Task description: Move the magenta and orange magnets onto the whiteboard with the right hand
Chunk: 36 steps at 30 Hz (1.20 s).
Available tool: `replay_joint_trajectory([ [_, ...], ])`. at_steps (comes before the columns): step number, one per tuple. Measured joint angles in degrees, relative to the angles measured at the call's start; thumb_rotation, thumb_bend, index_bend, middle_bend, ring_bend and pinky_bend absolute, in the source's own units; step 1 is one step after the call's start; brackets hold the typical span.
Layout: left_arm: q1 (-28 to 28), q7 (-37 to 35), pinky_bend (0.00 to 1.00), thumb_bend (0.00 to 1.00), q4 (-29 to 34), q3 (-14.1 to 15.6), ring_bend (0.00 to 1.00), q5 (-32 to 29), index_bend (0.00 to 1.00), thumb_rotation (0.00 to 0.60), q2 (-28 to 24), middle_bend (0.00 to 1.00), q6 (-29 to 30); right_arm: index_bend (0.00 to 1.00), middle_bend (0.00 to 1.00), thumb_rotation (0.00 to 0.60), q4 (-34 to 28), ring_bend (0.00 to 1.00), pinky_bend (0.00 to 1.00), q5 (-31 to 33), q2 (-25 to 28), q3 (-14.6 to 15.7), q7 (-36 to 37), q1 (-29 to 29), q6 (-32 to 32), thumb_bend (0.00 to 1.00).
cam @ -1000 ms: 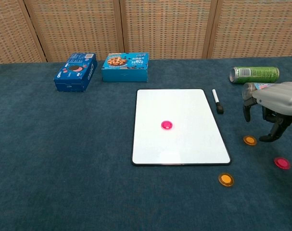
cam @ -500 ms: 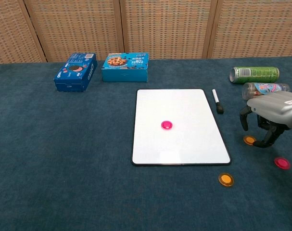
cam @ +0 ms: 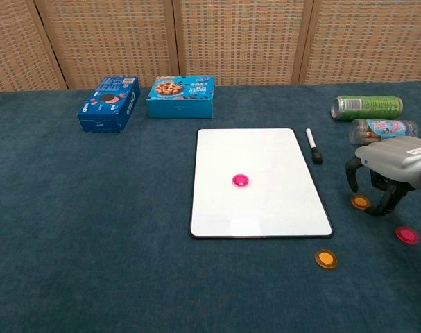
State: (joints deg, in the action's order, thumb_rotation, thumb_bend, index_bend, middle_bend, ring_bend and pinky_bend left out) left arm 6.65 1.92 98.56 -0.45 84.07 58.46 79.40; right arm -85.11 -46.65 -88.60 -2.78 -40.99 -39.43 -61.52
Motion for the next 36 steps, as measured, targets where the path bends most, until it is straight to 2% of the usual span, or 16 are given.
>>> replay_joint_trajectory([
  [24, 0.0, 0.3, 0.0, 0.0, 0.0, 0.0, 0.0, -0.2, 0.0, 0.6, 0.2, 0.0, 0.0, 0.44, 0.97, 0.6, 2.7, 0.9, 1.0, 1.1, -1.6, -0.9, -1.0, 0.0, 2.0, 0.31],
  [31, 0.0, 0.6, 0.0, 0.0, 0.1, 0.0, 0.0, -0.3, 0.0, 0.6, 0.3, 0.0, -0.1, 0.54, 0.97, 0.6, 2.6, 0.9, 1.0, 1.7, -1.5, -1.3, -0.3, -0.1, 3.1, 0.31],
  [36, 0.0, 0.5, 0.0, 0.0, 0.1, 0.0, 0.0, -0.3, 0.0, 0.6, 0.2, 0.0, -0.1, 0.56, 0.97, 0.6, 2.6, 0.9, 1.0, 1.4, -1.6, -1.6, 0.5, -0.1, 3.4, 0.31],
])
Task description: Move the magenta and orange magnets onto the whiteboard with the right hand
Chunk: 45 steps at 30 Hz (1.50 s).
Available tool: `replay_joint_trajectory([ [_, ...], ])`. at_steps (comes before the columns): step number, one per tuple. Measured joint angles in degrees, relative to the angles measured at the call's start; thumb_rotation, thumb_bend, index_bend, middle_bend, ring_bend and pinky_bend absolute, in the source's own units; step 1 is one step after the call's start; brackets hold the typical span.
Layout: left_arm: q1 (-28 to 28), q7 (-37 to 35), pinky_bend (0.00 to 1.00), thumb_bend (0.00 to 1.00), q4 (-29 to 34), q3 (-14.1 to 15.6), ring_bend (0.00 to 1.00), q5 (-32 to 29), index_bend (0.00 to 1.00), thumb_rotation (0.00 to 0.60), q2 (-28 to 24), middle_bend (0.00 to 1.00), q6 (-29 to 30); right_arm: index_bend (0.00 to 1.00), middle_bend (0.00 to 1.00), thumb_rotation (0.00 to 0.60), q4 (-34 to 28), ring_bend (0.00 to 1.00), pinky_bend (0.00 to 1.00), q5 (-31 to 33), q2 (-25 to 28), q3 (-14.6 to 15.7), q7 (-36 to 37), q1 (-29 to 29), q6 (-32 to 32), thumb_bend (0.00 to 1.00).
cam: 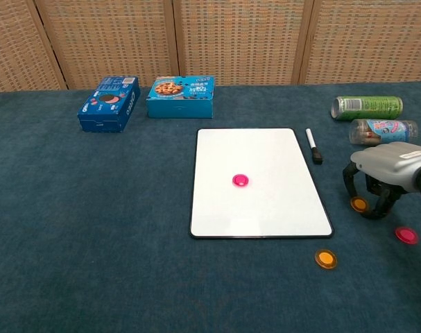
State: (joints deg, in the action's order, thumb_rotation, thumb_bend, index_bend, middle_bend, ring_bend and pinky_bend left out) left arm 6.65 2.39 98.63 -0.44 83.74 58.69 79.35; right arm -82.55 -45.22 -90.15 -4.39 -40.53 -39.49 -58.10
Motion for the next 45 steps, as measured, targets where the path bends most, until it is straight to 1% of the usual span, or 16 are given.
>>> replay_joint_trajectory([
  [5, 0.0, -0.2, 0.0, 0.0, 0.0, 0.0, 0.0, 0.0, 0.0, 0.6, -0.1, 0.0, 0.0, 0.56, 0.97, 0.6, -0.1, 0.9, 1.0, 0.0, 0.0, -0.3, -0.1, -0.2, -0.1, 0.31],
  [8, 0.0, -0.3, 0.0, 0.0, 0.0, -0.1, 0.0, -0.1, 0.0, 0.6, -0.1, 0.0, -0.1, 0.56, 0.97, 0.6, -1.0, 0.9, 1.0, 0.0, 0.2, -1.0, -0.3, -0.6, -0.3, 0.31],
  [14, 0.1, -0.4, 0.0, 0.0, 0.0, -0.1, 0.0, -0.1, 0.0, 0.6, -0.2, 0.0, -0.1, 0.56, 0.97, 0.6, -5.6, 0.9, 1.0, 0.7, 1.0, -3.5, -2.1, -2.7, -1.1, 0.31],
  [19, 0.1, -0.7, 0.0, 0.0, -0.1, -0.1, 0.0, -0.2, 0.0, 0.6, -0.3, 0.0, -0.3, 0.56, 0.97, 0.6, -9.6, 0.9, 1.0, 2.8, 0.2, -5.1, -7.1, -5.8, -2.6, 0.31],
  [25, 0.1, -1.7, 0.0, 0.0, -0.3, -0.1, 0.0, -0.3, 0.0, 0.6, -0.5, 0.0, -0.3, 0.56, 0.97, 0.6, -11.7, 0.9, 1.0, 6.3, -4.6, -6.2, -13.5, -10.0, -5.1, 0.31],
  [31, 0.2, -2.5, 0.0, 0.0, -0.5, -0.2, 0.0, -0.4, 0.0, 0.6, -0.9, 0.0, -0.5, 0.56, 0.97, 0.6, -9.9, 0.9, 1.0, 10.0, -11.0, -7.3, -17.5, -13.7, -7.0, 0.33],
  [32, 0.2, -2.6, 0.0, 0.0, -0.5, -0.2, 0.0, -0.3, 0.0, 0.6, -0.9, 0.0, -0.5, 0.54, 0.97, 0.6, -9.4, 0.9, 1.0, 10.5, -11.8, -7.4, -18.0, -14.2, -7.2, 0.33],
  [34, 0.2, -2.9, 0.0, 0.0, -0.6, -0.2, 0.0, -0.3, 0.0, 0.6, -1.0, 0.0, -0.5, 0.48, 0.97, 0.6, -8.3, 0.9, 1.0, 11.7, -13.3, -7.6, -19.0, -15.2, -7.8, 0.3],
  [35, 0.2, -3.0, 0.0, 0.0, -0.6, -0.2, 0.0, -0.4, 0.0, 0.6, -1.0, 0.0, -0.5, 0.43, 0.97, 0.6, -8.1, 0.9, 1.0, 12.0, -13.6, -7.7, -19.3, -15.5, -8.0, 0.28],
  [36, 0.2, -3.1, 0.0, 0.0, -0.6, -0.2, 0.0, -0.4, 0.0, 0.6, -1.1, 0.0, -0.5, 0.4, 0.97, 0.6, -8.0, 0.9, 1.0, 12.2, -13.8, -7.7, -19.4, -15.7, -8.3, 0.26],
  [37, 0.2, -3.1, 0.0, 0.0, -0.6, -0.2, 0.0, -0.4, 0.0, 0.6, -1.1, 0.0, -0.5, 0.39, 0.97, 0.6, -8.1, 0.9, 1.0, 12.2, -13.7, -7.7, -19.5, -15.7, -8.5, 0.26],
  [41, 0.2, -3.4, 0.0, 0.0, -0.6, -0.2, 0.0, -0.3, 0.0, 0.6, -1.2, 0.0, -0.5, 0.39, 0.97, 0.6, -9.7, 0.9, 1.0, 11.5, -12.4, -7.5, -19.4, -15.5, -9.4, 0.3],
  [45, 0.1, -3.3, 0.0, 0.0, -0.7, -0.1, 0.0, -0.1, 0.0, 0.6, -1.2, 0.0, -0.4, 0.39, 0.97, 0.6, -13.6, 0.9, 1.0, 9.9, -8.7, -6.5, -18.5, -14.2, -10.7, 0.31],
])
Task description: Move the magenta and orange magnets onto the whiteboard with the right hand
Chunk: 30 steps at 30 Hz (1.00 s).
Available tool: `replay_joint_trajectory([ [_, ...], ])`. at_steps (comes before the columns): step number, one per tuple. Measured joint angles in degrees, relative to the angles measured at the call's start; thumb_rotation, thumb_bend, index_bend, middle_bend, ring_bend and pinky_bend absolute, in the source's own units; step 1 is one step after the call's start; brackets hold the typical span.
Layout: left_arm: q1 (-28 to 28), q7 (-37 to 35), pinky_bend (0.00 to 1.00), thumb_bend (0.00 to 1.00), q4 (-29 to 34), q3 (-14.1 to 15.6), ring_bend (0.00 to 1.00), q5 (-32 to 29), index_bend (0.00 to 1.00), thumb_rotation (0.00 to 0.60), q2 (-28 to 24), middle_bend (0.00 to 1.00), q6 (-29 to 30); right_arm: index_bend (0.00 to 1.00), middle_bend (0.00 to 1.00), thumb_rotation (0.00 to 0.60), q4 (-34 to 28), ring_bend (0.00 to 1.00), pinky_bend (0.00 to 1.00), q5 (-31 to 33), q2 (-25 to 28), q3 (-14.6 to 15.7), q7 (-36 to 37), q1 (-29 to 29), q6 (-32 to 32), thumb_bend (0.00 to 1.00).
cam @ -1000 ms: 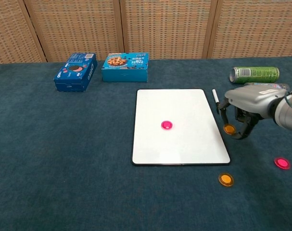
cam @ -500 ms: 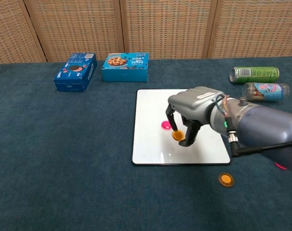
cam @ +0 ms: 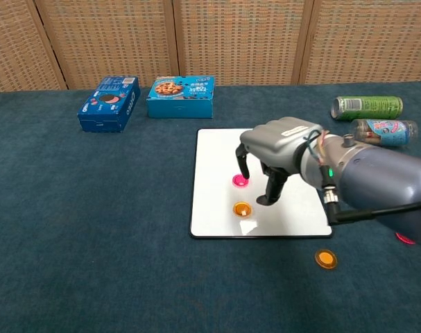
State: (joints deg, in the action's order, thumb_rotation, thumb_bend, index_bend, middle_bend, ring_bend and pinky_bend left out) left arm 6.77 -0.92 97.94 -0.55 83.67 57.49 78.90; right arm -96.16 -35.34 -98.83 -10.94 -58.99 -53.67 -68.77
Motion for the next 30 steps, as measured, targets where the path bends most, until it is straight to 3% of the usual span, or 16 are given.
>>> replay_joint_trajectory([
  [5, -0.1, 0.4, 0.0, 0.0, 0.2, 0.2, 0.0, 0.5, 0.0, 0.6, 0.1, 0.0, 0.3, 0.39, 0.97, 0.6, -4.4, 0.9, 1.0, -3.3, 6.2, 2.8, 2.9, 3.2, -1.4, 0.31],
  [9, -0.3, 0.6, 0.0, 0.0, 0.3, 0.3, 0.0, 1.0, 0.0, 0.6, 0.2, 0.0, 0.9, 0.39, 0.97, 0.6, -6.3, 0.9, 1.0, -7.1, 11.7, 7.4, 7.2, 7.1, -1.7, 0.31],
  [18, -0.7, 1.4, 0.0, 0.0, 0.7, 0.7, 0.0, 2.1, 0.0, 0.6, 0.4, 0.0, 1.9, 0.39, 0.97, 0.6, -4.3, 0.9, 1.0, -17.0, 17.2, 15.8, 17.9, 14.9, -0.6, 0.31],
  [22, -0.8, 2.1, 0.0, 0.0, 0.8, 0.8, 0.0, 2.1, 0.0, 0.6, 0.7, 0.0, 1.9, 0.39, 0.97, 0.6, -2.6, 0.9, 1.0, -21.1, 18.5, 17.2, 22.3, 17.5, -0.2, 0.31],
  [30, -0.9, 2.3, 0.0, 0.0, 0.7, 0.6, 0.0, 1.8, 0.0, 0.6, 0.8, 0.0, 2.0, 0.4, 0.97, 0.6, 0.6, 0.9, 1.0, -23.4, 19.0, 17.3, 26.7, 20.3, 1.9, 0.31],
])
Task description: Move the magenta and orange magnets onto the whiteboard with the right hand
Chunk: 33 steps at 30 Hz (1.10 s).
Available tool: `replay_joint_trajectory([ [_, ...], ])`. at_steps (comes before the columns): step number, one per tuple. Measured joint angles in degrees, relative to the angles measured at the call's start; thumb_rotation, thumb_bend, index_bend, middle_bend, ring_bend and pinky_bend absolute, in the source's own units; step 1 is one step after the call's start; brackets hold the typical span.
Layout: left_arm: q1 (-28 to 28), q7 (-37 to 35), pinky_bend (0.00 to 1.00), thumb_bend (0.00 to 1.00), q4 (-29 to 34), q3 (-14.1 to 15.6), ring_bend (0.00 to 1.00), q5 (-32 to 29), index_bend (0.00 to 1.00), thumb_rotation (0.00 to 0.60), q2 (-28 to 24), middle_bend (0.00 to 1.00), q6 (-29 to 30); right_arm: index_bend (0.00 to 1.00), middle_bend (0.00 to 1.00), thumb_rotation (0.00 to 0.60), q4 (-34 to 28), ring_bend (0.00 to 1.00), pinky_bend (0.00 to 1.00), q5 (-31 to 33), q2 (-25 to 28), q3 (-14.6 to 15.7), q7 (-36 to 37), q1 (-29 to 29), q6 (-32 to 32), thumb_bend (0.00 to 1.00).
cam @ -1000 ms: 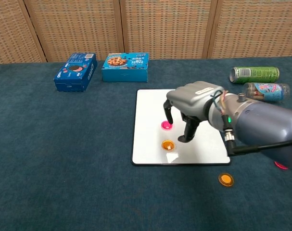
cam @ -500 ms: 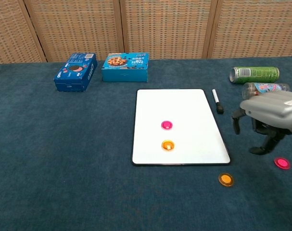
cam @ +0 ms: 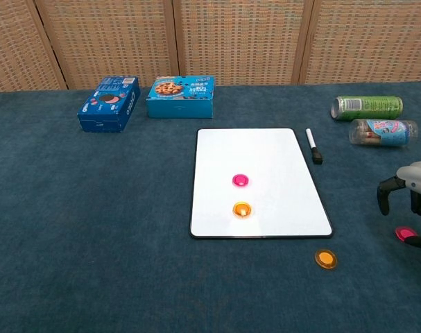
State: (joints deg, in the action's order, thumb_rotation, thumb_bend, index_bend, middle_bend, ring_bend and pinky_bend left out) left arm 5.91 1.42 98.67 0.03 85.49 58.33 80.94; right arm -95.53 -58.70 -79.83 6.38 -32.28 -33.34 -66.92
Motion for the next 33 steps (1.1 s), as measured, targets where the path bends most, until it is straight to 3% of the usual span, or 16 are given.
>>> replay_joint_trajectory([
  [33, 0.2, 1.3, 0.0, 0.0, 0.2, -0.1, 0.0, -0.6, 0.0, 0.6, 0.5, 0.0, -0.5, 0.42, 0.97, 0.6, 6.5, 0.9, 1.0, -4.0, -2.3, -3.6, 3.6, 4.3, 5.2, 0.31],
])
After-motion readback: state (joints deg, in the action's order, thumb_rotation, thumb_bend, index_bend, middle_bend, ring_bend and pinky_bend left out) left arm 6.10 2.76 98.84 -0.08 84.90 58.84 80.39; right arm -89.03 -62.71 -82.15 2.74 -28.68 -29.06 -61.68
